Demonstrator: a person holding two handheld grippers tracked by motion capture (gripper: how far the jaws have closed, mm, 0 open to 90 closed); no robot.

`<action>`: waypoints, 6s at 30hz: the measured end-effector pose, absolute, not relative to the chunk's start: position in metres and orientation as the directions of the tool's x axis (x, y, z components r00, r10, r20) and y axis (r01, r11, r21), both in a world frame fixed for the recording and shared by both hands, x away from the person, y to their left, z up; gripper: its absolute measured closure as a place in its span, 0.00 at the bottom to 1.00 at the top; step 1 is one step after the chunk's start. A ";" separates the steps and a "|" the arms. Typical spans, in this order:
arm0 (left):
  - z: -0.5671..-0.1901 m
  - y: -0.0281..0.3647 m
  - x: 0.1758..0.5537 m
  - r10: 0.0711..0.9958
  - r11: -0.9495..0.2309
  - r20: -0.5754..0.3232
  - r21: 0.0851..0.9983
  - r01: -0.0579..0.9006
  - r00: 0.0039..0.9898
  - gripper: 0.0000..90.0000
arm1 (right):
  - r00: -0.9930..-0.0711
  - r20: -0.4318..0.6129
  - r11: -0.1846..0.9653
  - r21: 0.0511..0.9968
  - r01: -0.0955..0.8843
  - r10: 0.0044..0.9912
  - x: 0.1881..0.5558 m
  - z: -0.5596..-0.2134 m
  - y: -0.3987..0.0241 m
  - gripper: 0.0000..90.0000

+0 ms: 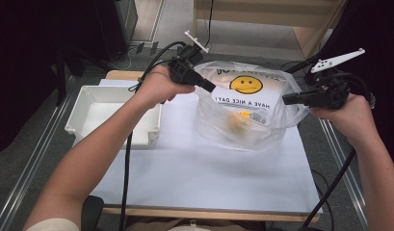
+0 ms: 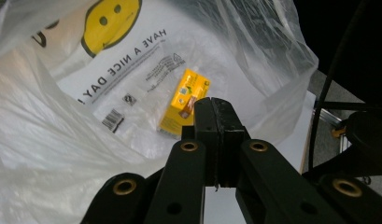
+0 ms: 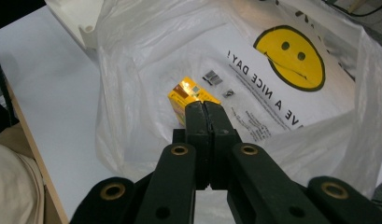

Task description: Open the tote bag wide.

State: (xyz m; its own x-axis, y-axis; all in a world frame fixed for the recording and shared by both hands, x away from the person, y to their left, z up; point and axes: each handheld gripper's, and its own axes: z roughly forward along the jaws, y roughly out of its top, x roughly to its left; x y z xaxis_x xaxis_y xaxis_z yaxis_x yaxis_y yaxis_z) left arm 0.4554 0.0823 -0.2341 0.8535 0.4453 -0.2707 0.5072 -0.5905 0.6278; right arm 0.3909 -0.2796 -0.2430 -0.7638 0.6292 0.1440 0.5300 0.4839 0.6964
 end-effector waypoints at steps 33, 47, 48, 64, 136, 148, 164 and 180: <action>-0.255 0.013 0.532 0.495 -0.585 -0.252 0.611 0.533 0.832 1.00 | -0.767 0.172 0.504 0.662 0.555 0.618 0.476 -0.276 -0.199 1.00; -0.311 0.017 0.526 0.509 -0.598 -0.262 0.577 0.556 0.820 1.00 | -0.676 0.239 0.434 0.609 0.664 0.697 0.478 -0.325 -0.218 1.00; -0.316 0.018 0.525 0.510 -0.597 -0.262 0.578 0.556 0.820 1.00 | -0.667 0.247 0.426 0.606 0.672 0.703 0.477 -0.329 -0.221 1.00; -0.354 0.035 0.505 0.509 -0.574 -0.307 0.575 0.582 0.804 1.00 | -0.626 0.261 0.387 0.598 0.702 0.734 0.457 -0.358 -0.241 1.00; -0.455 0.092 0.521 0.760 -0.399 -0.301 0.483 0.779 0.576 1.00 | -0.285 0.286 0.113 0.496 0.861 0.915 0.427 -0.467 -0.321 1.00; -0.453 0.095 0.528 0.811 -0.370 -0.248 0.484 0.793 0.529 1.00 | -0.232 0.265 0.073 0.500 0.863 0.936 0.416 -0.468 -0.340 1.00; -0.453 0.096 0.531 0.829 -0.339 -0.252 0.483 0.807 0.499 1.00 | -0.189 0.226 0.041 0.533 0.845 0.956 0.400 -0.471 -0.359 1.00; -0.456 0.100 0.528 0.838 -0.294 -0.273 0.503 0.813 0.472 1.00 | -0.184 0.178 0.056 0.554 0.831 0.967 0.397 -0.472 -0.361 1.00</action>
State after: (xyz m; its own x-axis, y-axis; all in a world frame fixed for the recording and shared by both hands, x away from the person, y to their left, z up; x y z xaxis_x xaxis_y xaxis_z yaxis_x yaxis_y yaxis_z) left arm 0.5281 0.0997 -0.4565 0.4718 0.8383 -0.2733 0.8129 -0.2936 0.5029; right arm 0.3965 -0.3612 -0.4720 -0.1836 0.9668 0.1775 0.8306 0.0559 0.5541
